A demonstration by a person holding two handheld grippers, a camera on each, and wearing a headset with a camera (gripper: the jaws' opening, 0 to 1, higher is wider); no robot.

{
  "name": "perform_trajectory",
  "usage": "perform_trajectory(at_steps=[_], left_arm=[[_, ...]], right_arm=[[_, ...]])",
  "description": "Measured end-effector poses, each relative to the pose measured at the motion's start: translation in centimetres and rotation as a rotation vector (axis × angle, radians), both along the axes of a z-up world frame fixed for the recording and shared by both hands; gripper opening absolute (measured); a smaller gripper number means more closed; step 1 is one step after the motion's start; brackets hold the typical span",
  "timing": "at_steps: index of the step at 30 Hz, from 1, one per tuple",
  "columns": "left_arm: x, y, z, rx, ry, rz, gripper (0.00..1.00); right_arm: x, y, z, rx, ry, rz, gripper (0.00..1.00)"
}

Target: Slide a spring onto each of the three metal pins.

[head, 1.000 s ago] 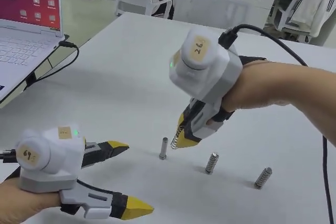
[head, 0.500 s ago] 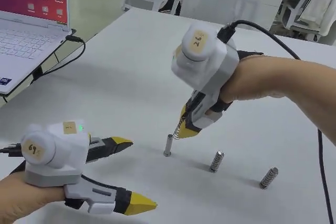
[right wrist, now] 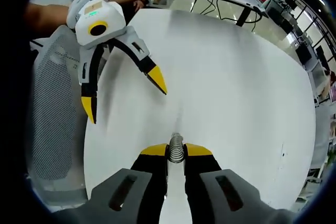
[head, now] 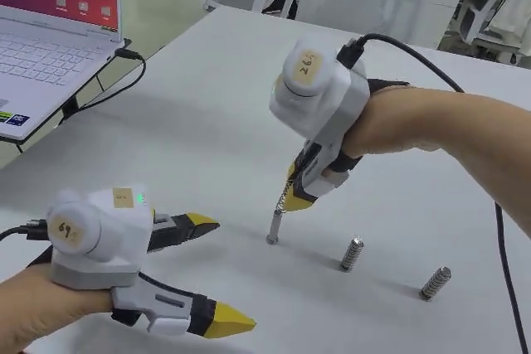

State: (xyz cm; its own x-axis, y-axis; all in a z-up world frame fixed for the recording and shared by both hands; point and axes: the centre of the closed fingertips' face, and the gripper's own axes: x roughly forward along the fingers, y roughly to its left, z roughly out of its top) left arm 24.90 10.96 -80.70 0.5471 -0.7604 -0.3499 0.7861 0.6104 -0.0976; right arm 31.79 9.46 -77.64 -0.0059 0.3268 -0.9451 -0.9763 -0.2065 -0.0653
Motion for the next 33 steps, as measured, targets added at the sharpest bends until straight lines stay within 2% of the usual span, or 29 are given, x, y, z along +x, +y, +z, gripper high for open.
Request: perform_trajectory(at_steps=[22,33], left_arm=[[0.0,0.0,-0.1,-0.006,0.006,-0.002,0.80],[-0.1,0.0,-0.2,-0.007,0.012,-0.002,0.79]], right_arm=[[0.5,0.1,-1.4,-0.042,0.021,-0.001,0.09],[0.2,0.1,-2.2,-0.057,0.035,0.000,0.09]])
